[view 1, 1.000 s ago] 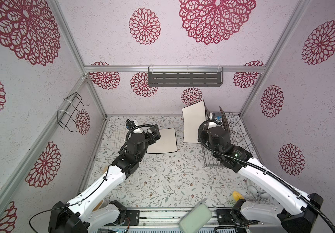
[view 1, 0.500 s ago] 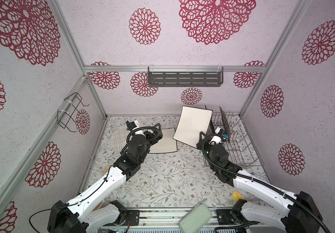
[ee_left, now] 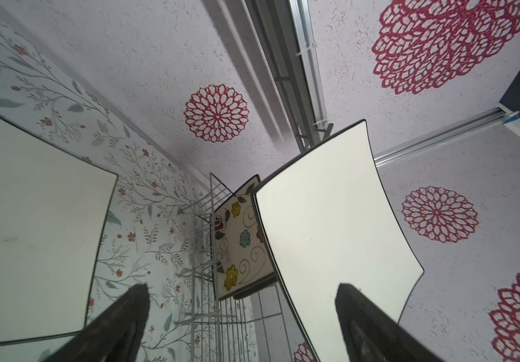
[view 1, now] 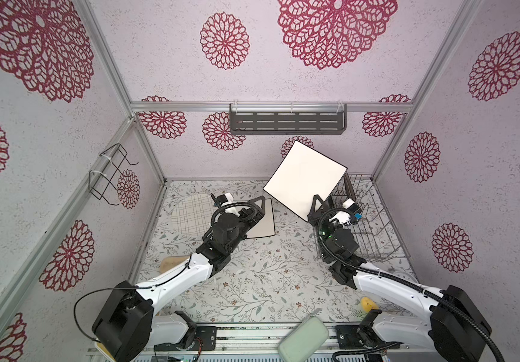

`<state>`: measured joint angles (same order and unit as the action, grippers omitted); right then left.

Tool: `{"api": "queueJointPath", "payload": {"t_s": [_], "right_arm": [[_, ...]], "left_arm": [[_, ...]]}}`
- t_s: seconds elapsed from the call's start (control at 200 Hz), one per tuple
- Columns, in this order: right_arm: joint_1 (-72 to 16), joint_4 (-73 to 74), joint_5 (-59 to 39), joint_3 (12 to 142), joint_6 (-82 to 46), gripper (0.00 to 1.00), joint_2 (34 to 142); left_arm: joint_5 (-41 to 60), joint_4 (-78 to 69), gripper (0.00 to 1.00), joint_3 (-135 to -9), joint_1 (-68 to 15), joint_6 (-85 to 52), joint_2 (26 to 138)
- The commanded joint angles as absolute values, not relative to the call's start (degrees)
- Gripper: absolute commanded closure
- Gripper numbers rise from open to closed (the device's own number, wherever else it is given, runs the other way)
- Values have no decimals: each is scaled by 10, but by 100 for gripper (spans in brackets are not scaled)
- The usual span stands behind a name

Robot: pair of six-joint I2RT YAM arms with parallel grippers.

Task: Unload the plates from the dish rack
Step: 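Swing the plate toward the left gripper while the left gripper reaches its edge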

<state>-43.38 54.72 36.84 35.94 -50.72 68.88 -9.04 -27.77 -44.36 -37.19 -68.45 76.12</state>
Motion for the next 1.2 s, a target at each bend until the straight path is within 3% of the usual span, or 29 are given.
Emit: {"api": "queueJointPath", "payload": {"t_s": [0.0, 0.541, 0.801, 0.916, 1.196], "right_arm": [[-433, 710, 365, 383, -545, 100, 684], [-432, 760, 348, 368, -599, 100, 704], [-435, 816, 321, 359, -657, 100, 738], [-437, 805, 331, 360, -662, 100, 740], [-440, 821, 328, 360, -666, 100, 748]], "left_arm": [[-49, -363, 4, -463, -383, -716, 790], [7, -484, 8, -485, -394, -762, 884], [26, -567, 15, -475, -383, -779, 914], [37, -610, 23, -476, -381, -791, 935], [43, -626, 31, -486, -381, -806, 963]]}}
